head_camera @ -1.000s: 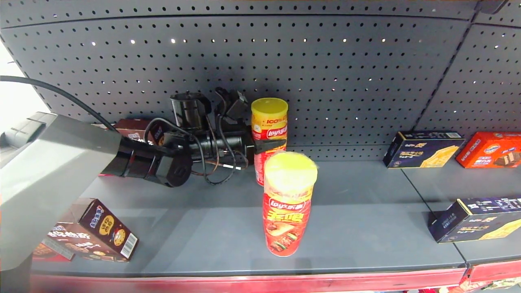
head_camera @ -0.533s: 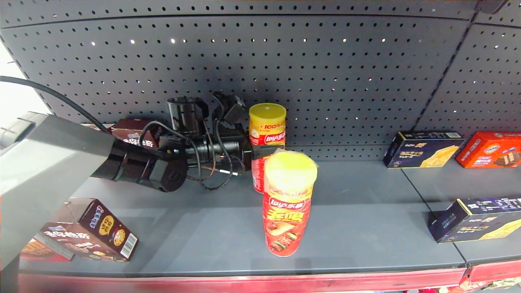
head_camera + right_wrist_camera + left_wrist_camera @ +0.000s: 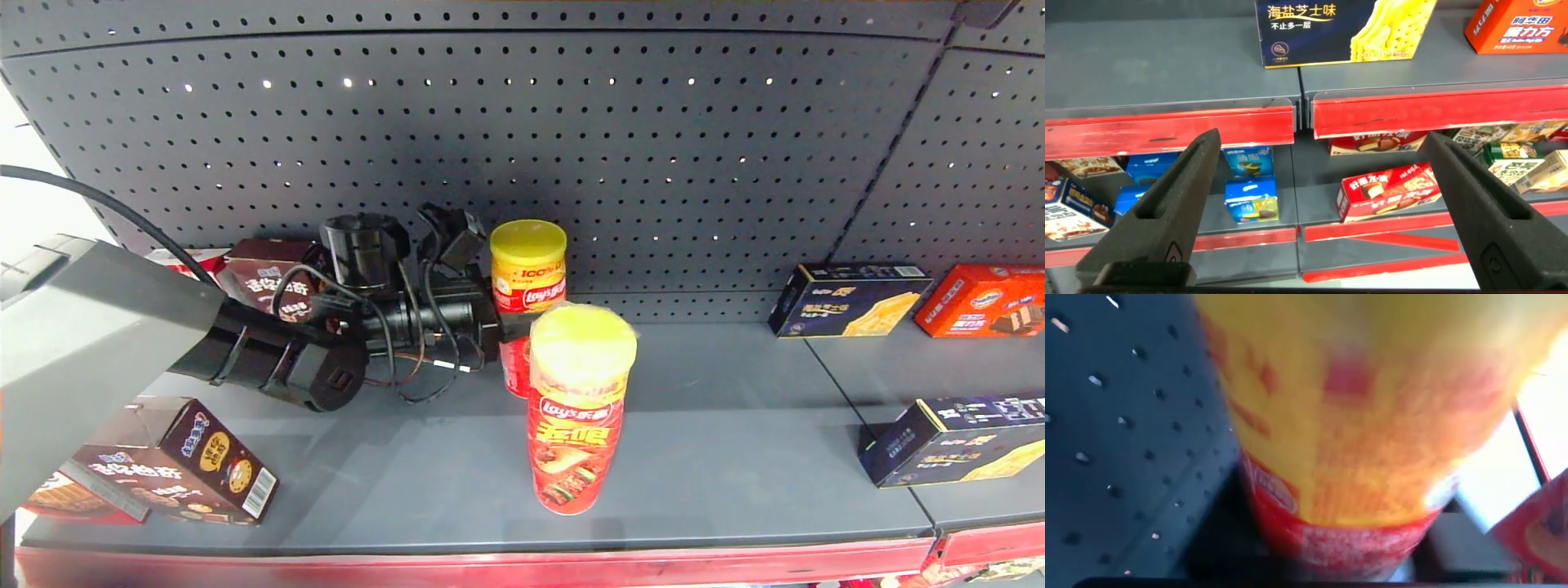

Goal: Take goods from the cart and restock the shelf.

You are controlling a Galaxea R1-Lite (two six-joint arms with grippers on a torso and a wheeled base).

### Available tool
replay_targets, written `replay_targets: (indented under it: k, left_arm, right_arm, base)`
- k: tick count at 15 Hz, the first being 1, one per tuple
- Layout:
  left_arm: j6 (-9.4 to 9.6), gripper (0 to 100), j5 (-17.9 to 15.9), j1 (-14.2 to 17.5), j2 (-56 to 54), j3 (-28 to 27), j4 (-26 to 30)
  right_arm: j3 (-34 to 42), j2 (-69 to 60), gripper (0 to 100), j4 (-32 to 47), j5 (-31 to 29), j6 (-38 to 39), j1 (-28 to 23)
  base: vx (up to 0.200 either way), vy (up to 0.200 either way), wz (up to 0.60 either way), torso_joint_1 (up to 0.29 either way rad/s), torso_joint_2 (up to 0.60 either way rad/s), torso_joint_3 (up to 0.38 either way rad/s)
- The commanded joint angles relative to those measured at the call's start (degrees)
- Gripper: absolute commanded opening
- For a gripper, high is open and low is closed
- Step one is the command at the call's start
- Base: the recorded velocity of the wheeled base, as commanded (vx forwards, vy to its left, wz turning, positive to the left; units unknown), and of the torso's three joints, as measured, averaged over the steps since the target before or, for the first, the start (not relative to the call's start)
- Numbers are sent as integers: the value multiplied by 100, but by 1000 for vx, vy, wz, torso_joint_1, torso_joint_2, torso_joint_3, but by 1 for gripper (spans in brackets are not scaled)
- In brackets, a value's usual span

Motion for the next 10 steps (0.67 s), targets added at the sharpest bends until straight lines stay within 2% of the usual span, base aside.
replay_targets:
  k: [1, 5, 10]
  left_arm:
    - [-8, 100, 11, -8, -13, 68, -73]
    - [-8, 100, 20, 27, -198, 130, -82]
    - [1, 100, 20, 115, -927, 868, -108]
  right_arm:
    - [0, 9, 100, -1, -2, -1, 0]
    - [0, 9, 100, -1, -2, -1, 0]
    - [0, 9, 100, -1, -2, -1, 0]
  base:
    - [0, 0, 0, 0, 0, 0]
    - [0, 0, 0, 0, 0, 0]
    - [0, 0, 0, 0, 0, 0]
